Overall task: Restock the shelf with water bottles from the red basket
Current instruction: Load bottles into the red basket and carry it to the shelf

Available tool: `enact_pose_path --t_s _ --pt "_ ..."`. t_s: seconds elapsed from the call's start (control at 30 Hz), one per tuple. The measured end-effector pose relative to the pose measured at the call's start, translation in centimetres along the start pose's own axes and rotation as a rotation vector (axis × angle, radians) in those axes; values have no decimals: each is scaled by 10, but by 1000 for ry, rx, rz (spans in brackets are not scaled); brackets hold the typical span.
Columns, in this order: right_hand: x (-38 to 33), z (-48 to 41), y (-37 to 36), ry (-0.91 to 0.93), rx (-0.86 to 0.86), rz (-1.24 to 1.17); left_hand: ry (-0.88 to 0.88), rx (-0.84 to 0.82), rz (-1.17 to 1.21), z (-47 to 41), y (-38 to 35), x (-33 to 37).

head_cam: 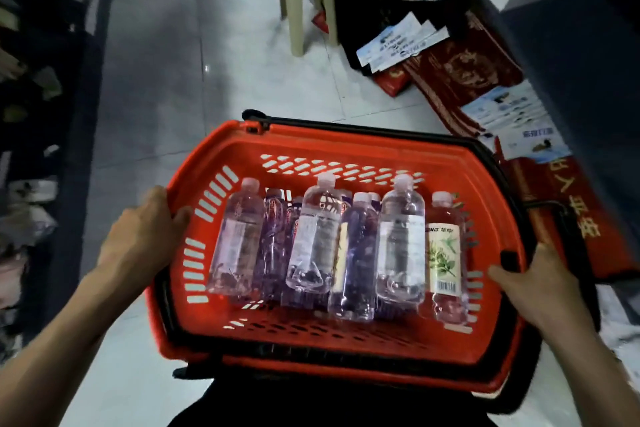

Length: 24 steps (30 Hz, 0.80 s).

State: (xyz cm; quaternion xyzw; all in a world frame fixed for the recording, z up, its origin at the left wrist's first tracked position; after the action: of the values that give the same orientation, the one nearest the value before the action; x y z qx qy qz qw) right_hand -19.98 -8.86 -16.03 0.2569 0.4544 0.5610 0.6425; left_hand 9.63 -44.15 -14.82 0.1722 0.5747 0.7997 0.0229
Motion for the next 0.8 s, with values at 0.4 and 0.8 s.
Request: enact_pose_path --t_s 0.4,0.8 --pt "-113 -61 6 -96 -34 -18 -262 -110 -30 -216 -5 51" --pt "-144 -293 -115 -13 -199 166 103 -168 -70 -310 -162 45"
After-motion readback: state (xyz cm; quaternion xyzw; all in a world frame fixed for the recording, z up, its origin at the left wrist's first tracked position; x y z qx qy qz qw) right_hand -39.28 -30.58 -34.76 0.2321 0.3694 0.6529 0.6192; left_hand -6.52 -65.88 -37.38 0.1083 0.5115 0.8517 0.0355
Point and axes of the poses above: each hand's wrist, its own z-axis away from the middle knuckle, its own y-axis out of the back of the hand, x = y × z, the point moved 2 cm from there along -z, towards the middle knuckle, and after that the axes turned 8 degrees about z, right-handed, at the moved point
